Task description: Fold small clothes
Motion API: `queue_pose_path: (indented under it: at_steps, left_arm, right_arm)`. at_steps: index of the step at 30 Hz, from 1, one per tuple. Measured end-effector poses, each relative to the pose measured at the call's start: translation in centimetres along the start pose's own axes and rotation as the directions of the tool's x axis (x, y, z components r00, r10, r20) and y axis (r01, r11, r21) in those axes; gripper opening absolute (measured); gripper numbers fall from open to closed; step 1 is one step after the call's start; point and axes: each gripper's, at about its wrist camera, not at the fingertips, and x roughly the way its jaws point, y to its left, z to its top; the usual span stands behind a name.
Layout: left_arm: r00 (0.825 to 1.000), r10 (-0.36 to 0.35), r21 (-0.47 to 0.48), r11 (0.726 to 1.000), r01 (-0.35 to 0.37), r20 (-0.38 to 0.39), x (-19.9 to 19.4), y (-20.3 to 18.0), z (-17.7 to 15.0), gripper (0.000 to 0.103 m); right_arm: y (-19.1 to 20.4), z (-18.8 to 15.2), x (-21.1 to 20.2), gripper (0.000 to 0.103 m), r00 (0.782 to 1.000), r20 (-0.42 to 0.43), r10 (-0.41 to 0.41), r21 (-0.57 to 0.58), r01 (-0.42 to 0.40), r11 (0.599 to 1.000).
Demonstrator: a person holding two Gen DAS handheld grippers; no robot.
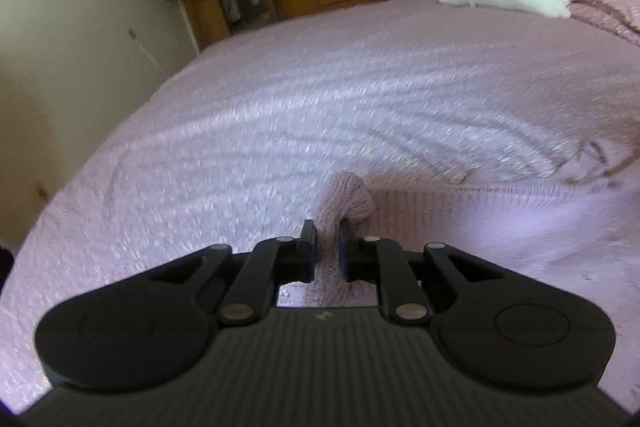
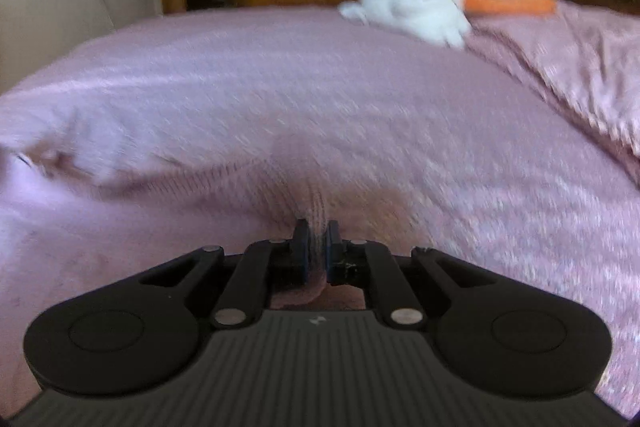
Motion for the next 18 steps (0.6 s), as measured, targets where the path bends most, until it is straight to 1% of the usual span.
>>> queue_pose_path:
  at_steps: [1, 3, 5, 6, 8, 9, 11, 14, 15, 16, 18]
  left_arm:
    - [1.000, -0.001, -0.016, 1.000, 0.001, -0.021, 0.8, 0.2, -0.2, 0.016]
    - [0.998, 0.002, -0.046, 0.999, -0.005, -0.061, 2.3, 0.7, -0.5, 0.018]
    - [0.997, 0.022, -0.072, 0.997, -0.028, -0.078, 3.0, 1.3, -1.0, 0.018]
    - [0.996, 0.023, -0.096, 0.995, -0.031, -0.082, 2.9, 1.7, -1.1, 0.020]
    - [0.997, 0.003, -0.137, 0.990, -0.014, -0.079, 2.5, 2.6, -1.0, 0.021]
    - [0.997, -0.005, -0.147, 0.989, -0.006, -0.077, 2.1, 2.8, -0.9, 0.022]
    - [0.998, -0.016, -0.141, 0.990, 0.007, -0.068, 0.9, 3.2, -0.9, 0.022]
    - [0.997, -0.050, -0.125, 0.991, 0.041, -0.065, -0.9, 3.3, -1.2, 0.022]
    - [0.996, -0.059, -0.121, 0.991, 0.050, -0.071, -1.3, 3.3, -1.4, 0.024]
    - [0.994, -0.069, -0.116, 0.991, 0.060, -0.080, -1.7, 3.2, -1.8, 0.028]
    - [0.992, -0.078, -0.110, 0.992, 0.067, -0.100, -2.2, 2.9, -2.5, 0.035]
  right_arm:
    - [-0.3, 0.0, 0.6, 0.009, 1.000, -0.020, -0.013, 0.015, 0.013, 1.000]
    - [-0.5, 0.5, 1.3, 0.009, 0.999, -0.035, 0.000, 0.026, 0.001, 1.000]
    - [-0.6, 1.1, 1.2, 0.009, 0.999, -0.042, 0.011, 0.015, -0.010, 1.000]
    - [-0.6, 1.3, 1.0, 0.009, 0.999, -0.042, 0.010, 0.003, -0.010, 1.000]
    - [-0.5, 1.7, 0.1, 0.010, 0.999, -0.029, 0.015, -0.014, -0.015, 1.000]
    - [-0.6, 1.8, -0.5, 0.010, 0.999, -0.013, 0.029, -0.021, -0.029, 0.999]
    - [-0.7, 1.9, -1.7, 0.013, 0.996, 0.010, 0.084, -0.029, -0.083, 0.996]
    - [-0.7, 1.3, -3.3, 0.032, 0.986, 0.025, 0.162, -0.011, -0.162, 0.987]
    - [-0.6, 0.9, -3.6, 0.035, 0.982, 0.022, 0.188, -0.008, -0.188, 0.982]
    - [-0.5, 0.4, -3.8, 0.038, 0.977, 0.013, 0.215, -0.008, -0.215, 0.977]
    - [0.0, -0.5, -3.8, 0.041, 0.970, -0.015, 0.243, -0.028, -0.243, 0.970]
